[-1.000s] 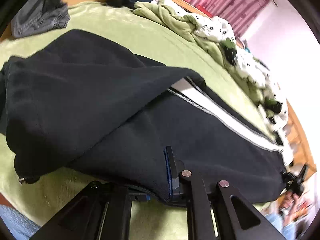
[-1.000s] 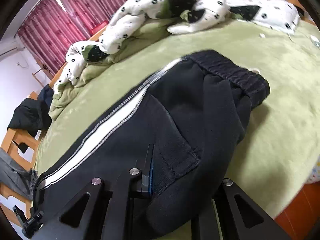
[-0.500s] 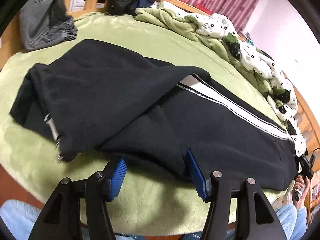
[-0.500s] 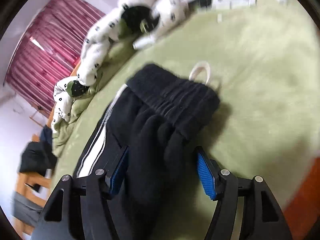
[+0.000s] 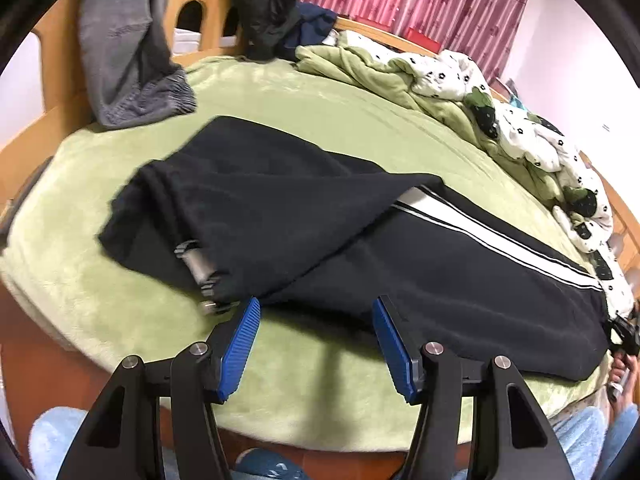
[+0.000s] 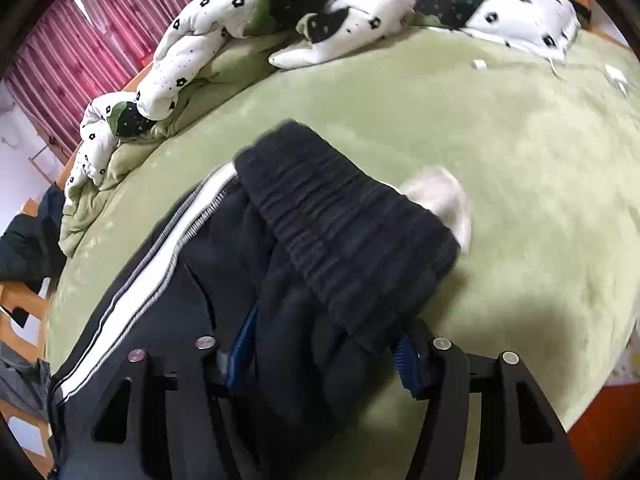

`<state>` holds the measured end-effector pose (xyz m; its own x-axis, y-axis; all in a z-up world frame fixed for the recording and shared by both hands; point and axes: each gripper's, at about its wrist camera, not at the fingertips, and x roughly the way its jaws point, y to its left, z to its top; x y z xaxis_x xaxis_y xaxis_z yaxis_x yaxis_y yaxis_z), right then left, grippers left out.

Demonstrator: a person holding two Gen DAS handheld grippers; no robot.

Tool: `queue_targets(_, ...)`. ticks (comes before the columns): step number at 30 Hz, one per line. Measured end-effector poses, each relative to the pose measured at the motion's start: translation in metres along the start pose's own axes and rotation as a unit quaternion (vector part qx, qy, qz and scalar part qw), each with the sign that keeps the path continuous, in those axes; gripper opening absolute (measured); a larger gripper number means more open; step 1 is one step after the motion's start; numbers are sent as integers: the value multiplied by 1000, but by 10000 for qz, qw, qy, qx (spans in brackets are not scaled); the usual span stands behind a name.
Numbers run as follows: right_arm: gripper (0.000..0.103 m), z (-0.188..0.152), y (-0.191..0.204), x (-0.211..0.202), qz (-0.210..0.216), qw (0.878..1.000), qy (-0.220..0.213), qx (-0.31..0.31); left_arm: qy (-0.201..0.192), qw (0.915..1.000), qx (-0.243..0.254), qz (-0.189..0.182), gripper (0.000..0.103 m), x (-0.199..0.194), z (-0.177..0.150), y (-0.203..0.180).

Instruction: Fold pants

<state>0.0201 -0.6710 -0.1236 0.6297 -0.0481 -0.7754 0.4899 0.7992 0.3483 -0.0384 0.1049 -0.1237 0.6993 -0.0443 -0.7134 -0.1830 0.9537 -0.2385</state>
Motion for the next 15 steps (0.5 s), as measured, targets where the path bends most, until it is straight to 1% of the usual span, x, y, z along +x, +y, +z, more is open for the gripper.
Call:
queue_targets(1, 65, -6, -4, -7, -67, 9999, -109, 26, -22, 10000, 25, 51, 56, -1, 0, 3)
queue_targets(2, 65, -12, -6, -16, -174, 9996, -209, 11, -55, 9999, 48, 111, 56, -3, -1, 8)
queue_targets(4, 65, -23, -3, -30, -352, 9990, -270, -89, -120, 9998, 56, 114, 56, -6, -1, 15)
queue_targets(6, 65, -32, 3, -43, -506, 9981, -308, -182, -158, 9996, 69, 207, 56, -4, 2, 24)
queue_targets(8, 65, -36, 14, -55, -637, 9970, -367, -242, -180, 9996, 81, 203, 55, 1, 6, 28)
queue_targets(9, 65, -39, 19, -62, -665, 9966, -408, -263, -183, 9998, 48, 100, 54, 6, 9, 33)
queue_targets(10, 65, -45, 27, -73, -678, 9962, -466, -284, -185, 9998, 35, 16, 44, 7, 10, 34)
queue_targets(11, 65, -47, 33, -79, -691, 9959, -499, -290, -171, 9998, 66, -50, 31, 10, 12, 35)
queue_targets(13, 65, -51, 53, -89, -681, 9957, -551, -311, -176, 9995, 222, -112, 17, 13, 15, 34)
queue_targets(15, 65, -55, 73, -100, -632, 9953, -617, -392, -376, 9984, 269, -324, 15, 11, 24, 35)
